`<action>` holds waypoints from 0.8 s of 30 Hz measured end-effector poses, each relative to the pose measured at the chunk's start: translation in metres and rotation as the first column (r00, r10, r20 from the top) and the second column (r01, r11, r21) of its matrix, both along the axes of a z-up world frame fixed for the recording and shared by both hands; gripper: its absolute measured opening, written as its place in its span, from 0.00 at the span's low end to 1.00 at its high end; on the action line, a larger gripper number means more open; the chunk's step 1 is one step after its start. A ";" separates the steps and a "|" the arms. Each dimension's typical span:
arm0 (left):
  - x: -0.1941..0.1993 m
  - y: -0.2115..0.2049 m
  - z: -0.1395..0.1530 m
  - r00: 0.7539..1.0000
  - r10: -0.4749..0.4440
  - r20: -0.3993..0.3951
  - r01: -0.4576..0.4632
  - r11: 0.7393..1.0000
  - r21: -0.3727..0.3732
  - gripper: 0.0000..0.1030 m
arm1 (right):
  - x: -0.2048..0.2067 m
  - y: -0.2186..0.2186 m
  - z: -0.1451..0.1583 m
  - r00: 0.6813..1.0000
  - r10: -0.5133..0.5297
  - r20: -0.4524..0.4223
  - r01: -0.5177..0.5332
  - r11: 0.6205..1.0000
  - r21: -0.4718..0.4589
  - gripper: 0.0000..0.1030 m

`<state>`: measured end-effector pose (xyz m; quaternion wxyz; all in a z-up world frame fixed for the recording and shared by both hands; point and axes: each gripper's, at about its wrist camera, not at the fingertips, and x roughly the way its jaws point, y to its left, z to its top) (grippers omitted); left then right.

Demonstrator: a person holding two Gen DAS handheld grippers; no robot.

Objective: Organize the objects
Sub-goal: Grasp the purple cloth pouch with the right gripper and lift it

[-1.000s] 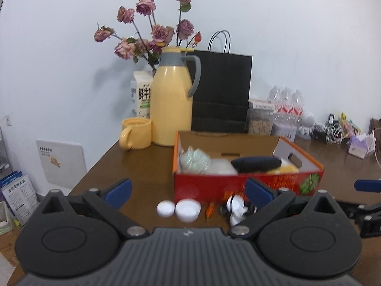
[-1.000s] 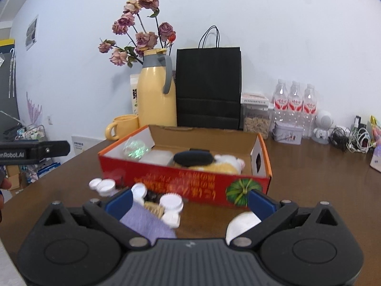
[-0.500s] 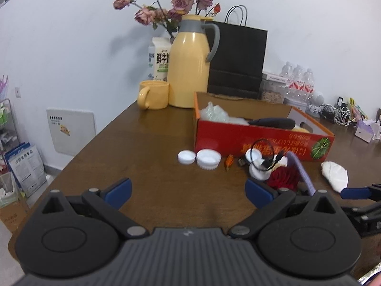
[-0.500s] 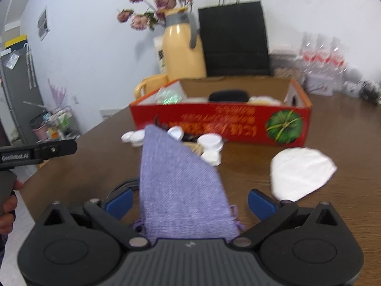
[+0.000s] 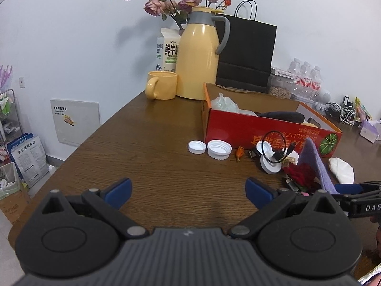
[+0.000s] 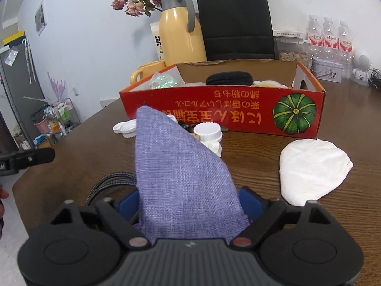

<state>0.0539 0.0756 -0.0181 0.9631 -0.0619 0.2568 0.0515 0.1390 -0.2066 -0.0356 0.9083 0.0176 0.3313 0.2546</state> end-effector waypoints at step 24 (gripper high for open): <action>0.012 -0.028 -0.009 0.995 -0.087 -0.052 0.087 0.996 0.005 1.00 | -0.013 -0.013 0.028 0.992 -0.047 0.121 0.041 0.998 0.051 0.15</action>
